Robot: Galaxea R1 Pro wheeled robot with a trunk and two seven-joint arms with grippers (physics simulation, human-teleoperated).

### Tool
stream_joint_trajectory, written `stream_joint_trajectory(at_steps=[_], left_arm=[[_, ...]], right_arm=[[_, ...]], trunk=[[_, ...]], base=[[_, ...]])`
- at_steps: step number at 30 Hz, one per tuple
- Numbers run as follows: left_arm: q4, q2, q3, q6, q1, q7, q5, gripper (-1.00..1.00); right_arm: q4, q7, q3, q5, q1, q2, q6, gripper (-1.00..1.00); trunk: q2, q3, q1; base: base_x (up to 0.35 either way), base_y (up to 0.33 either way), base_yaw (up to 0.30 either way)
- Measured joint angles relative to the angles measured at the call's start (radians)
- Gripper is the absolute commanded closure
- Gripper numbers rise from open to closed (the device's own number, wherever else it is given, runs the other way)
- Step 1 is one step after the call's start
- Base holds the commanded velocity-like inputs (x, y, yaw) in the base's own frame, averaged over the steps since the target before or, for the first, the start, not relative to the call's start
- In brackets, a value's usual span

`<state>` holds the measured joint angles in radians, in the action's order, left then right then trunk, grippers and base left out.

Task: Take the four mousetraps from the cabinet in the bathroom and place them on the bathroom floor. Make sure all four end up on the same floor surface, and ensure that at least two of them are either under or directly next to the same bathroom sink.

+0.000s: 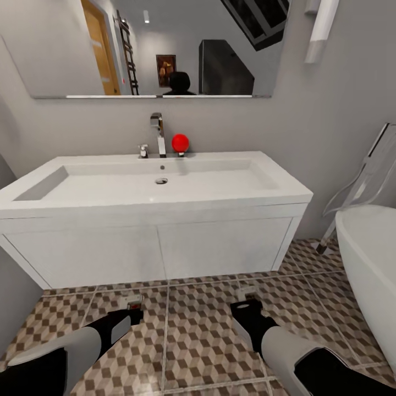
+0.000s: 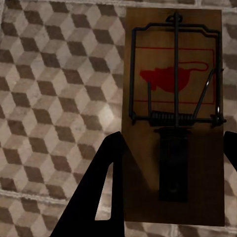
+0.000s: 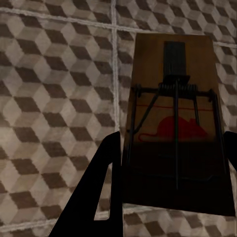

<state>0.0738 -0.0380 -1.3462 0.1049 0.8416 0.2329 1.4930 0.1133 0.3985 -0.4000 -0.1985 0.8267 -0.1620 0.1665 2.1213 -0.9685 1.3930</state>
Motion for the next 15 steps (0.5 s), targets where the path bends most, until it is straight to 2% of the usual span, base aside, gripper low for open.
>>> stream_joint_trajectory(at_steps=[2,4,15], left_arm=[[0.0,0.0,0.0,0.0,0.0,0.0,0.0,1.0],[0.0,-0.002,0.0,0.0,0.0,0.0,0.0,1.0],[0.0,-0.003,0.0,0.0,0.0,0.0,0.0,1.0]], right_arm=[[0.0,-0.007,-0.023,0.036,0.0,-0.005,0.0,1.0],[0.0,-0.012,-0.036,0.053,-0.001,-0.006,-0.001,1.0],[0.004,-0.014,-0.04,0.059,-0.001,-0.006,-0.006,1.0]], trunk=[[0.014,-0.006,0.008],[0.028,-0.013,0.015],[0.105,-0.047,0.058]], base=[[0.0,0.0,0.0],[0.0,0.0,0.0],[0.0,0.0,0.0]])
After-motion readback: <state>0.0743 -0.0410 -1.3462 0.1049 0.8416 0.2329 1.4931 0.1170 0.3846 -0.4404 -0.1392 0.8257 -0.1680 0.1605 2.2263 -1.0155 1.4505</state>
